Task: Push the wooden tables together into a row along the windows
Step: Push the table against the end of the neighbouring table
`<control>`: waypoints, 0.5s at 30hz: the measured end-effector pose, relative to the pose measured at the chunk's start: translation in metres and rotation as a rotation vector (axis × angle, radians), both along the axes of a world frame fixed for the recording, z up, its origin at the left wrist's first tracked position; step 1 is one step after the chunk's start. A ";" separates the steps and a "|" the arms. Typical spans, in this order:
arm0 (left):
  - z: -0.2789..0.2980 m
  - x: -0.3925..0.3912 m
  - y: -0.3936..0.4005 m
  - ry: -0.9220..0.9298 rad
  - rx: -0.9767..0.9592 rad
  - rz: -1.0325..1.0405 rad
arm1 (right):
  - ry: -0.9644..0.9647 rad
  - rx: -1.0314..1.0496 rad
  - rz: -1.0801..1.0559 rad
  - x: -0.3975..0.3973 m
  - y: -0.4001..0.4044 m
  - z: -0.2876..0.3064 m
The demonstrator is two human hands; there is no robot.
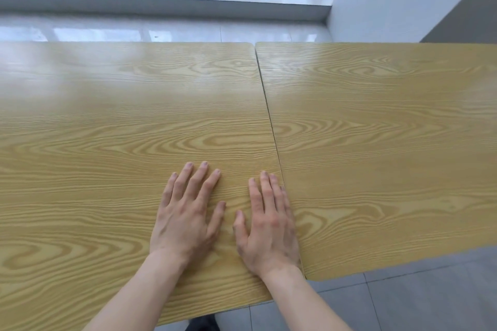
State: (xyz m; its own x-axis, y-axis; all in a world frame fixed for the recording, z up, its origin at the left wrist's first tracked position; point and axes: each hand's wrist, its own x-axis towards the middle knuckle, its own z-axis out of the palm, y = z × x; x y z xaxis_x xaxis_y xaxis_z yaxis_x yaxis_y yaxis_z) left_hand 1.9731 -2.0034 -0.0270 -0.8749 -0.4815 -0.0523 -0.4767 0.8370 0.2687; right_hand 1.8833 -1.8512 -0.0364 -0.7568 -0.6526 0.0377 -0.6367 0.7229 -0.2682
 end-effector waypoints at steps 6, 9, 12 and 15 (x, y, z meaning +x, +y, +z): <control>0.000 -0.015 -0.018 0.013 -0.008 0.020 | 0.006 -0.013 0.008 -0.018 -0.020 -0.002; -0.001 -0.024 -0.029 0.025 -0.005 0.035 | 0.017 -0.017 0.020 -0.028 -0.032 -0.001; -0.001 -0.030 -0.035 0.020 -0.003 0.042 | 0.006 -0.001 0.024 -0.035 -0.039 0.002; 0.004 -0.028 -0.033 0.005 0.017 0.041 | -0.008 0.005 0.032 -0.033 -0.037 0.007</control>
